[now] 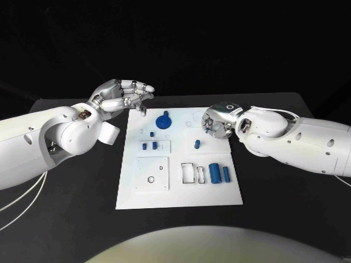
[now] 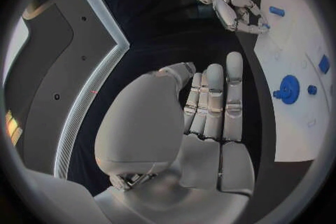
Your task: Assemble the parts on the task board
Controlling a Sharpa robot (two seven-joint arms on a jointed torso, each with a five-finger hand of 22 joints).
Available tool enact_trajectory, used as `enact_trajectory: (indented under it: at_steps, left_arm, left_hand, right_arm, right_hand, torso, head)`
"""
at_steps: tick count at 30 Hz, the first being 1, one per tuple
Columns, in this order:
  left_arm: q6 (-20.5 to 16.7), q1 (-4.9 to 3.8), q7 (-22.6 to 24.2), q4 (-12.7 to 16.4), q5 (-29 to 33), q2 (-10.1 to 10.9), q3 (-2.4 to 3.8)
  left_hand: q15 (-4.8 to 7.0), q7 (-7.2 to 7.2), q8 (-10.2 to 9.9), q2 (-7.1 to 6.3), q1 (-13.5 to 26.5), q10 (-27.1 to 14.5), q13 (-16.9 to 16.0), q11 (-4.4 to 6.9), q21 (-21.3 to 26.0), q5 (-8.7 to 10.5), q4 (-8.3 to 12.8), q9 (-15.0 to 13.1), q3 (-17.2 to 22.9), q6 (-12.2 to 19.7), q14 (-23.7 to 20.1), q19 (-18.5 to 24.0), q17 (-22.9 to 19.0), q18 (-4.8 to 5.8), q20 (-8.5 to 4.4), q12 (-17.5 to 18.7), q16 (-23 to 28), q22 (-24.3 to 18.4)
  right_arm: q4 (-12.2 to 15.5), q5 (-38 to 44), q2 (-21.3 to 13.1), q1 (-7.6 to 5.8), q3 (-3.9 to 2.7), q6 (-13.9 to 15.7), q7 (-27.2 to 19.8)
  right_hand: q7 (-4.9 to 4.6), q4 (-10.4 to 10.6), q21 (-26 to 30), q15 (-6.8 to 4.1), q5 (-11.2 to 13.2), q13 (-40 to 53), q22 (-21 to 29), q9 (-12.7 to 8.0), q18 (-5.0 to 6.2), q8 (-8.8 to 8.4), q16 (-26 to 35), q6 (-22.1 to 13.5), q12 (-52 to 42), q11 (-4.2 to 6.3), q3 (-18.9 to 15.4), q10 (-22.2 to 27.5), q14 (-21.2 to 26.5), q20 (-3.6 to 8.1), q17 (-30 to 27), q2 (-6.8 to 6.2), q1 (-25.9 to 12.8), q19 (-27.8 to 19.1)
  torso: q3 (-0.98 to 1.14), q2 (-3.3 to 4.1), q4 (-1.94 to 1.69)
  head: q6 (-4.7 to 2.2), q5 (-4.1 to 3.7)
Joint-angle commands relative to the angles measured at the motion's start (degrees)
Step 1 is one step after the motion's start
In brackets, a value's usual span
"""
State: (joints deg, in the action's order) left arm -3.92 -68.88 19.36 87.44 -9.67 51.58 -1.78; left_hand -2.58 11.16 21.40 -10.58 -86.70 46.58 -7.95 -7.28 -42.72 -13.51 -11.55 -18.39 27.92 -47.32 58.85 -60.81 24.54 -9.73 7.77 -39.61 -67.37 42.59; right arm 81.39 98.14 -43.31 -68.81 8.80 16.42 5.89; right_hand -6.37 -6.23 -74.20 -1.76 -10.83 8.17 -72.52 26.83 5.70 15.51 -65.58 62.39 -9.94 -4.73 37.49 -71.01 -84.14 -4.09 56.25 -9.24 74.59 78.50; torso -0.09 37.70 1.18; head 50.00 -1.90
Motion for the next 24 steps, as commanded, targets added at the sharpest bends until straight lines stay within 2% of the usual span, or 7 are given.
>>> enact_trajectory:
  at_steps: [1,9,14,18,24]
  left_arm:
    - [1.91,-0.01,-0.49,-0.18,-0.78,-0.15,0.04]
    - [2.08,-0.01,-0.53,-0.63,-0.83,-0.18,0.04]
    - [2.23,-0.01,-0.5,-0.81,-0.83,-0.2,0.04]
    - [2.27,-0.01,-0.46,-1.02,-0.84,-0.27,0.04]
    - [2.09,-0.01,-0.4,-1.43,-0.84,-0.45,0.04]
  left_hand:
    - [-0.25,0.0,0.32,0.09,0.66,-0.43,0.04,-0.1,-0.17,-0.04,-0.08,-0.01,0.35,0.4,-0.1,0.26,0.07,-0.78,0.02,0.33,0.33,0.06]
    - [-0.32,0.04,0.36,0.02,0.93,-0.61,0.12,-0.17,-0.22,-0.03,0.06,-0.01,0.57,0.52,-0.14,0.3,0.09,-0.78,0.07,0.52,0.38,0.11]
    - [-0.32,0.04,0.36,0.02,0.93,-0.61,0.12,-0.17,-0.22,-0.03,0.06,-0.01,0.57,0.52,-0.14,0.3,0.09,-0.78,0.07,0.52,0.38,0.11]
    - [-0.33,0.05,0.38,-0.01,1.01,-0.68,0.15,-0.19,-0.25,-0.03,0.14,-0.01,0.67,0.56,-0.15,0.31,0.1,-0.78,0.08,0.59,0.4,0.14]
    - [-0.33,0.05,0.38,-0.01,1.01,-0.68,0.15,-0.19,-0.25,-0.03,0.14,-0.01,0.67,0.56,-0.15,0.31,0.1,-0.78,0.08,0.59,0.4,0.14]
  right_arm:
    - [0.64,-1.79,-0.61,-0.3,-0.18,3.15,-0.99]
    - [2.86,-2.87,-2.18,-0.54,-0.41,5.62,-1.81]
    - [5.94,-3.91,-3.08,-0.59,-0.55,6.69,-2.0]
    - [9.26,-4.88,-3.25,-0.6,-0.64,7.54,-2.29]
    - [13.38,-5.93,-1.64,-0.6,-0.72,7.22,-2.35]
  right_hand:
    - [-0.04,-0.1,-0.17,-0.37,0.34,2.51,0.0,0.11,-1.07,0.22,0.02,0.4,-0.13,2.47,0.43,-2.78,0.12,0.06,-0.04,1.03,0.55,0.27]
    - [-0.03,-0.11,-0.23,-0.38,0.4,2.53,-0.07,0.14,-1.09,0.23,0.02,0.39,-0.13,2.47,0.48,-2.8,0.12,0.07,-0.04,1.03,0.54,0.31]
    - [-0.04,-0.13,-0.34,-0.39,0.48,2.57,-0.2,0.18,-1.12,0.25,-0.05,0.39,-0.12,2.48,0.53,-2.82,0.11,0.08,0.04,1.01,0.52,0.37]
    - [-0.04,-0.13,-0.34,-0.39,0.48,2.57,-0.2,0.18,-1.12,0.25,-0.05,0.39,-0.12,2.48,0.53,-2.82,0.11,0.08,0.04,1.01,0.52,0.37]
    - [-0.07,-0.17,-0.14,-0.4,0.53,2.6,0.03,0.22,-1.06,0.24,0.09,0.34,-0.1,2.48,0.63,-2.81,0.15,0.09,-0.17,1.02,0.53,0.21]
  torso:
    - [-0.01,0.02,-0.04]
    - [-0.04,0.01,0.02]
    - [0.01,0.01,-0.03]
    - [0.02,0.06,0.06]
    - [-0.06,0.01,-0.04]
  head:
    - [0.0,-0.09]
    - [0.0,0.06]
    - [0.0,0.43]
    - [0.0,0.93]
    - [0.0,2.55]
